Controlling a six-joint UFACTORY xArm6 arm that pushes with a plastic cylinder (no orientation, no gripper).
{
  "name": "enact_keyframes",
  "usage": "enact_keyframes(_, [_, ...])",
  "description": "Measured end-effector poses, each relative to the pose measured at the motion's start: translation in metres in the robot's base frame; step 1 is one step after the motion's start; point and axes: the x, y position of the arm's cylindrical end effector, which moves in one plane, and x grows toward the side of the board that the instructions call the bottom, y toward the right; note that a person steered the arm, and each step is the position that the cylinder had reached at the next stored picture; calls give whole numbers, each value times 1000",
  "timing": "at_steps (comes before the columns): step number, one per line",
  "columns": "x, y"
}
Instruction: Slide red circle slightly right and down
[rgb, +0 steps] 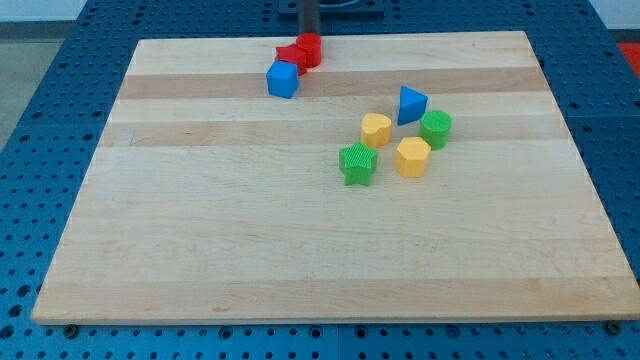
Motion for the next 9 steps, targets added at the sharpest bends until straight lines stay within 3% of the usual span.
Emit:
enact_keyframes(1, [0, -32])
enact_keyframes(3, [7, -27])
enact_keyframes(9, [30, 67])
